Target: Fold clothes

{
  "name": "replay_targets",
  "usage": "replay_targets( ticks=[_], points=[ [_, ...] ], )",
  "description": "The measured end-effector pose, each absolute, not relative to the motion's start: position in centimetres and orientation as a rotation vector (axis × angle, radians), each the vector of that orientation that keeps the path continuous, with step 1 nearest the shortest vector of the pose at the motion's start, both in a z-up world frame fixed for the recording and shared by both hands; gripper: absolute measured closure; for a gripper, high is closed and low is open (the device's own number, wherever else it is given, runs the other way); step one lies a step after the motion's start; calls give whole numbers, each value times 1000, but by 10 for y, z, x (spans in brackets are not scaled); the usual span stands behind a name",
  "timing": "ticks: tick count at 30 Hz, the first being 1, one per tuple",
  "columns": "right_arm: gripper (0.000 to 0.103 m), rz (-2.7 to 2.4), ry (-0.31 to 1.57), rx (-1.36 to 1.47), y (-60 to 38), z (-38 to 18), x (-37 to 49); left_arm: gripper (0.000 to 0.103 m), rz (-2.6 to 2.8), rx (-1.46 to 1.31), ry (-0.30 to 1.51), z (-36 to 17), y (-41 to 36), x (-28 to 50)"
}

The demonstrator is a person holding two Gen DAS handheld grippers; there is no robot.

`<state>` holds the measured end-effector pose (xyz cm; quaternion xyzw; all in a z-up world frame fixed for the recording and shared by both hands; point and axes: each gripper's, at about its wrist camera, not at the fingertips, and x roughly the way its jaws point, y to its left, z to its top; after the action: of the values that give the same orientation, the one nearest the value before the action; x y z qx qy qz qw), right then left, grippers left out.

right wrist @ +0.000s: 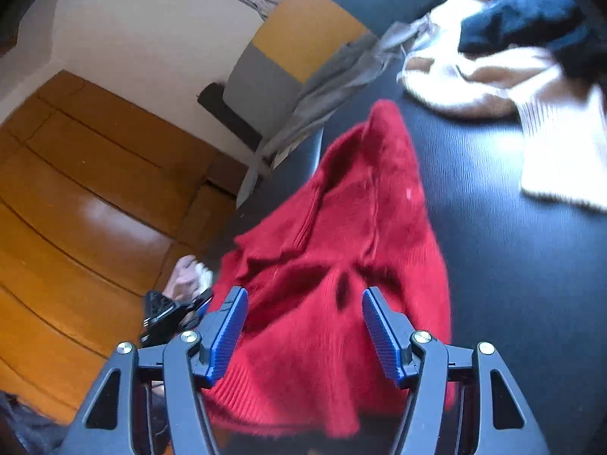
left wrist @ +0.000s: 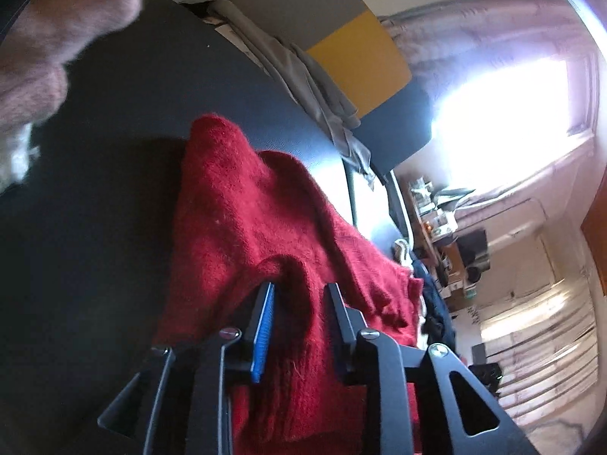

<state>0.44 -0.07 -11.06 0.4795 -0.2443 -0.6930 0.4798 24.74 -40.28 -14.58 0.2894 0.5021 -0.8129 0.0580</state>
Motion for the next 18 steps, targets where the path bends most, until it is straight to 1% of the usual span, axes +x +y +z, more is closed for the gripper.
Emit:
replay_targets(
  ticks=[3,7,12,15,18],
  points=[
    [38,-1643,-607,1208,-3,-119,7,73,-2450,872,1531,-146,-404,262],
    [38,-1549,-603,1266,-12,-137,9,65,-2444,839,1592,-144,-407,276],
    [38,-1512,-641,1261,-19,-148,2,60,-2445,838,1632,-144,-408,284],
    [38,-1510,-617,1235,-20,-148,5,59,-2482,892,1577,-142,-400,276],
    [36,-1518,-604,1224,-21,-148,8,59,-2541,1006,1391,-136,-385,263]
  ],
)
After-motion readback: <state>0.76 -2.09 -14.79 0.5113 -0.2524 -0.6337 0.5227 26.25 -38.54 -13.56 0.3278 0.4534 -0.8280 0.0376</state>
